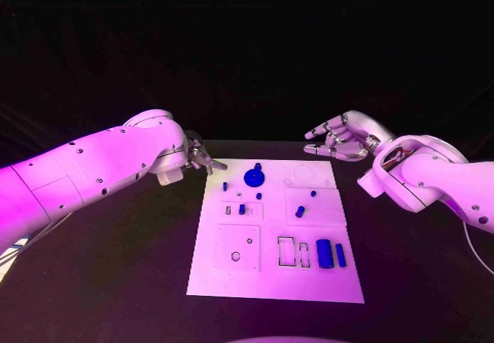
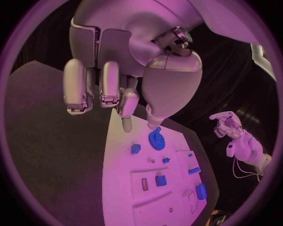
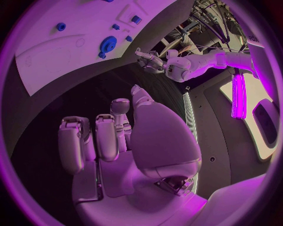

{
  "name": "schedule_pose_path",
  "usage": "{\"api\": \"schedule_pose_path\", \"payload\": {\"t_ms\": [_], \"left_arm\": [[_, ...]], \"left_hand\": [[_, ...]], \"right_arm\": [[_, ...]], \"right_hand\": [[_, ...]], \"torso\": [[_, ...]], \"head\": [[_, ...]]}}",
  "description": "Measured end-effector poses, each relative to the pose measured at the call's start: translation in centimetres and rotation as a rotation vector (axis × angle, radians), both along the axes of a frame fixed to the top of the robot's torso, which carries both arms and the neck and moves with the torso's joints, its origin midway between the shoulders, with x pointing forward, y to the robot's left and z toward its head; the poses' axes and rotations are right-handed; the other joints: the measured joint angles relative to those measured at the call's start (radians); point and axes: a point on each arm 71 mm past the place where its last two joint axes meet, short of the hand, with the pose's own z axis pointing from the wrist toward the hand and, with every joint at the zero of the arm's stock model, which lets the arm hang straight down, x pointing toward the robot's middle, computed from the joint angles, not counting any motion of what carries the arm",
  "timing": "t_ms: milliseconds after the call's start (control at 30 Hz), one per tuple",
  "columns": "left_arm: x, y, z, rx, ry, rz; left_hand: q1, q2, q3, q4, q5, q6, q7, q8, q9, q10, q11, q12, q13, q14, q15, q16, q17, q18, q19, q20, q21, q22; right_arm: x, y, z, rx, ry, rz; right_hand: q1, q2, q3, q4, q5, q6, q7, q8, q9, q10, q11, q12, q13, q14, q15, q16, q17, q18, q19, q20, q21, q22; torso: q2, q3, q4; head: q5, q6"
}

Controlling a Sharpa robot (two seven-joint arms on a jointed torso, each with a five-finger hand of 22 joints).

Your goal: Assemble the parts on the task board

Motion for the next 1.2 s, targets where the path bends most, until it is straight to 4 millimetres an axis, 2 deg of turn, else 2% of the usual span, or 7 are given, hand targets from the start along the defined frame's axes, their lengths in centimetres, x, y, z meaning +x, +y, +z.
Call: {"api": "schedule_pose_path", "payload": {"t_ms": [67, 333, 833, 1167, 1200], "left_arm": [[0.3, -0.1, -0.3, 0.018, 0.004, -0.001], [0.9, -0.8, -1.1, 0.068, 0.024, -0.026], [1.0, -2.4, -2.0, 0.076, 0.058, -0.082], [0.8, -2.9, -2.3, 0.07, 0.074, -0.105], [0.8, -2.9, -2.3, 0.07, 0.076, -0.106]], "left_hand": [[0.005, -0.003, 0.0, 0.0, 0.0, 0.0, 0.0, 0.0, -0.003, 0.0, 0.0, 0.0, 0.0, 0.0, 0.0, 0.0, 0.0, 0.0, 0.0, 0.0, 0.0, 0.0], [0.021, 0.013, -0.005, 0.0, 0.0, 0.012, 0.0, 0.0, -0.01, 0.0, 0.0, 0.0, 0.001, 0.0, 0.0, 0.0, 0.0, 0.0, 0.0, 0.0, 0.0, 0.0], [0.025, 0.017, -0.008, 0.003, 0.0, 0.022, -0.003, 0.0, -0.015, 0.0, 0.0, 0.0, 0.006, 0.0, 0.0, 0.0, 0.0, 0.0, 0.0, 0.0, 0.0, 0.0], [0.049, 0.03, -0.011, 0.0, 0.0, 0.026, -0.007, 0.0, -0.022, 0.0, 0.0, 0.0, 0.006, 0.0, 0.0, 0.0, 0.0, 0.0, 0.0, 0.0, 0.0, 0.001], [0.055, 0.026, -0.014, -0.003, 0.0, 0.026, -0.007, 0.0, -0.023, 0.0, 0.0, 0.0, 0.006, 0.0, 0.0, 0.0, 0.0, 0.0, 0.0, 0.0, 0.0, 0.001]], "right_arm": [[0.0, 0.1, 0.0, 0.0, 0.001, 0.001], [0.1, 0.2, -0.1, 0.0, 0.003, 0.004], [0.2, 0.4, -0.3, 0.0, 0.007, 0.008], [0.2, 0.5, -0.3, -0.001, 0.009, 0.01], [0.2, 0.5, -0.3, -0.001, 0.009, 0.01]], "right_hand": [[0.0, 0.0, 0.0, 0.0, 0.0, 0.0, 0.0, 0.0, 0.0, 0.0, 0.0, 0.0, 0.0, 0.0, 0.0, 0.0, 0.0, 0.0, 0.0, 0.0, 0.0, 0.0], [0.0, 0.0, 0.0, 0.0, 0.0, 0.0, 0.0, 0.0, 0.0, 0.0, 0.0, 0.0, 0.0, 0.0, 0.0, 0.0, 0.0, 0.0, 0.0, 0.0, 0.0, 0.0], [0.0, 0.0, 0.0, 0.0, 0.0, 0.0, 0.0, 0.0, 0.0, 0.0, 0.0, 0.0, 0.0, 0.0, 0.0, 0.0, 0.0, 0.0, 0.0, 0.0, 0.0, 0.0], [0.0, 0.0, 0.0, 0.0, 0.004, 0.0, 0.0, 0.0, 0.001, 0.0, 0.0, 0.0, 0.0, 0.0, 0.0, 0.0, 0.0, 0.0, 0.0, 0.0, 0.0, 0.0], [0.0, 0.0, 0.0, 0.0, 0.004, 0.0, 0.0, 0.0, 0.001, 0.0, 0.0, 0.0, 0.0, 0.0, 0.0, 0.0, 0.0, 0.0, 0.0, 0.0, 0.0, 0.0]], "torso": [[0.001, 0.0, -0.0011], [0.004, -0.0001, -0.0034], [0.002, 0.0006, -0.0031], [0.002, 0.0011, -0.0031], [0.002, 0.0011, -0.003]], "head": [[0.0, 0.0], [0.005, -0.005], [0.007, -0.008], [0.007, -0.007], [0.006, -0.008]]}}
